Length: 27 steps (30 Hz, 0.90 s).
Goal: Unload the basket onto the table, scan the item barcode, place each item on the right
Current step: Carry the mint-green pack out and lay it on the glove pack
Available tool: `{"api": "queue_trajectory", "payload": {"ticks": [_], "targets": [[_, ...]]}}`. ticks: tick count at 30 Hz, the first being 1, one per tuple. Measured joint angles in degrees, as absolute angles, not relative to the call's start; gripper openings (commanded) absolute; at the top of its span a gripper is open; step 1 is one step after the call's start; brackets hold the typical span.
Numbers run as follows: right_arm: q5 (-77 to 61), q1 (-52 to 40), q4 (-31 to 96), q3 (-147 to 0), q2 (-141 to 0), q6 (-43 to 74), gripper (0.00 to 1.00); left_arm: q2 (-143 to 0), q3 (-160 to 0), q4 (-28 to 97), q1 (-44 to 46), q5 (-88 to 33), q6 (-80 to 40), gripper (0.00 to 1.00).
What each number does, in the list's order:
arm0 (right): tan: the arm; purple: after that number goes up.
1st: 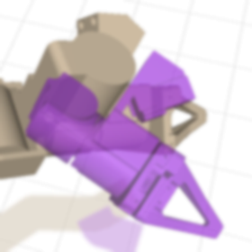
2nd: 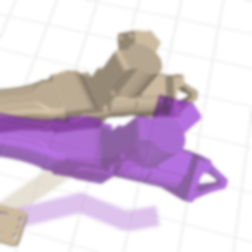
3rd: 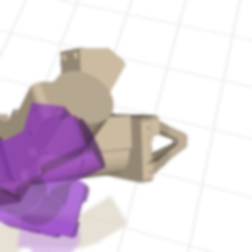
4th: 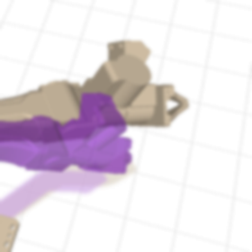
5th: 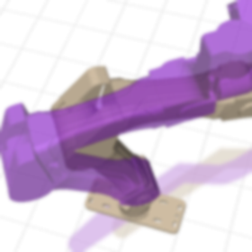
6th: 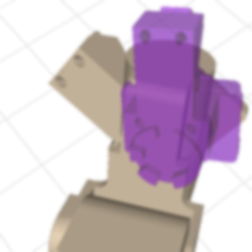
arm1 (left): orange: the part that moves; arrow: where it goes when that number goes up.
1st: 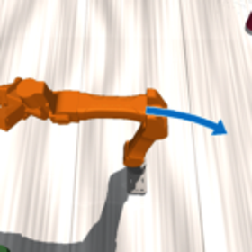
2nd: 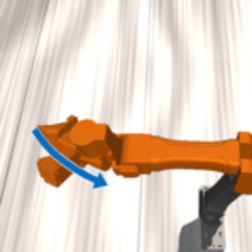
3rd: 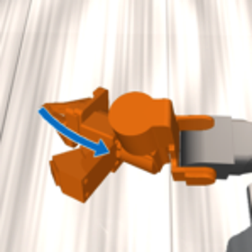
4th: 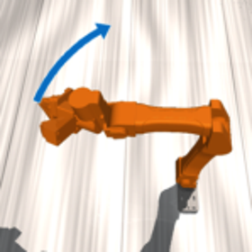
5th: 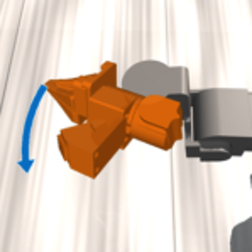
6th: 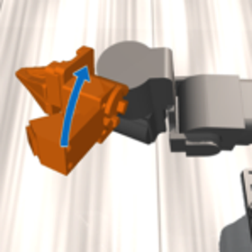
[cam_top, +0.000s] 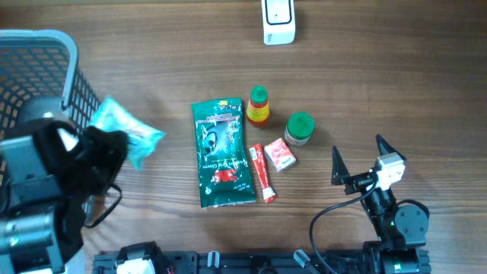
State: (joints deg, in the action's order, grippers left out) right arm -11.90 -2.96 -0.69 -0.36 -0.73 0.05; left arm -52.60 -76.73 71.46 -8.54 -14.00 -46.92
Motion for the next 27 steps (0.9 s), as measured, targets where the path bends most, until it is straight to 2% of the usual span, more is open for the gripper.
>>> {"api": "queue_trajectory", "payload": {"ticks": [7, 12, 18, 19, 22, 24, 27], "targets": [[-11.9, -2.96, -0.69, -0.36, -0.73, 0.05, 1.0, -57.28, -62.43, 56.21, 8.38, -14.28, -47.16, 0.04], [-11.92, -2.96, -0.69, -0.36, -0.73, 0.05, 1.0, -68.31, -53.15, 42.72, 16.69, -14.46, -48.27, 0.04], [-11.9, -2.96, -0.69, -0.36, -0.73, 0.05, 1.0, -84.49, -51.83, 25.98, 24.71, -14.5, -54.46, 0.06], [-11.9, -2.96, -0.69, -0.36, -0.73, 0.05, 1.0, -86.72, -51.83, 24.4, 25.54, -14.5, -55.68, 0.09], [-11.9, -2.96, -0.69, -0.36, -0.73, 0.05, 1.0, -91.72, -51.75, 23.55, 27.38, -14.48, -59.48, 0.4], [-11.9, -2.96, -0.69, -0.36, -0.73, 0.08, 1.0, -92.68, -51.64, 23.55, 27.92, -14.5, -61.76, 0.86], [-11.9, -3.73, -0.69, -0.36, -0.73, 0.05, 1.0, -92.25, -51.64, 23.62, 28.14, -14.46, -62.43, 0.87]]}}
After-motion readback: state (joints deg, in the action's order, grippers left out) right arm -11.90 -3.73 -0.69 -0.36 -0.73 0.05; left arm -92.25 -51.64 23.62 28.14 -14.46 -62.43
